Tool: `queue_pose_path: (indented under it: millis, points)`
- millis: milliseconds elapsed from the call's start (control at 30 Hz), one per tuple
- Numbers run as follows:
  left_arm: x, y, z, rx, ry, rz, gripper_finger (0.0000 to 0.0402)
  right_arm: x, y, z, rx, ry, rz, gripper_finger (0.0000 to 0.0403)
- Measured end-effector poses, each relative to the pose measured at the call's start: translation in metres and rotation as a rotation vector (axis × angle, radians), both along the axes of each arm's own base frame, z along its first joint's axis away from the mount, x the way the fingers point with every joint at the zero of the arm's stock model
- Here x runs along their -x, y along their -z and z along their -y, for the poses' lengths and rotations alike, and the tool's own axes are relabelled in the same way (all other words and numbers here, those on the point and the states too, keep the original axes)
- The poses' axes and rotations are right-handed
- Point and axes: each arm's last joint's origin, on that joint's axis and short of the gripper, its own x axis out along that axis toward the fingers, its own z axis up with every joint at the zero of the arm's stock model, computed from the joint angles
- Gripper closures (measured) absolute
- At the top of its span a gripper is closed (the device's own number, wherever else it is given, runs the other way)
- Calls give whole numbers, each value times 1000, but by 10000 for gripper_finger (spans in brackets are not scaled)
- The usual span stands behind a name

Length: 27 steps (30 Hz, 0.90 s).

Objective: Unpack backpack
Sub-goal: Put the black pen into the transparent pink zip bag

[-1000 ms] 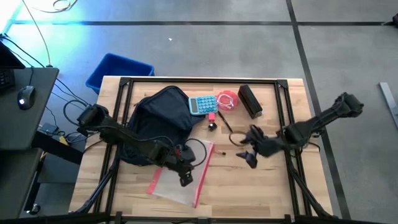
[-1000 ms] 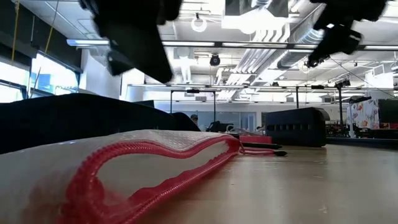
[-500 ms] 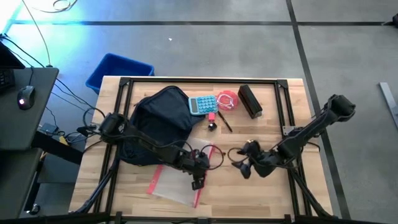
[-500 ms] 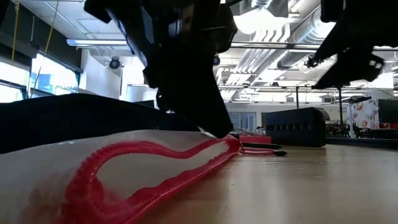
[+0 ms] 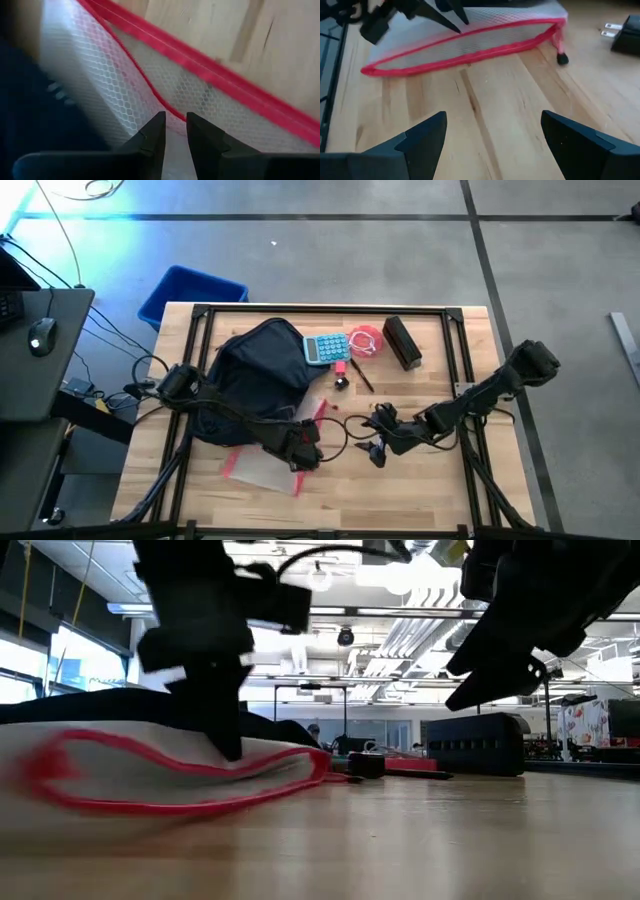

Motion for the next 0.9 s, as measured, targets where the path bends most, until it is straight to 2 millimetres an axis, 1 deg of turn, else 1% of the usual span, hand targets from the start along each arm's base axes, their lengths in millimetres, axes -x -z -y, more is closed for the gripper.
queue_pose_path:
  millis: [133,200,267,367,500,600,667,767,900]
  points:
    - [4,-14,3,-32,10,5,389,-2,0,5,26,12,-4,96]
    - [6,-19,3,-42,-1,12,398,-2,1,11,46,83,-5,96]
    - [8,-21,1,-44,-27,20,395,-3,3,20,80,175,-10,96]
    - [7,-21,1,-24,-63,33,396,-5,6,41,163,270,-54,96]
    - [7,-24,7,29,-107,58,401,-12,11,74,201,383,-102,96]
    - [8,-29,15,52,-106,72,401,-15,24,93,239,462,-120,106]
    - [8,-31,20,60,-93,82,401,-18,31,99,245,511,-98,118]
    - [11,-32,26,75,-88,77,401,-17,46,102,224,579,-66,136]
    - [14,-31,32,98,-84,62,401,-5,68,101,205,685,-40,153]
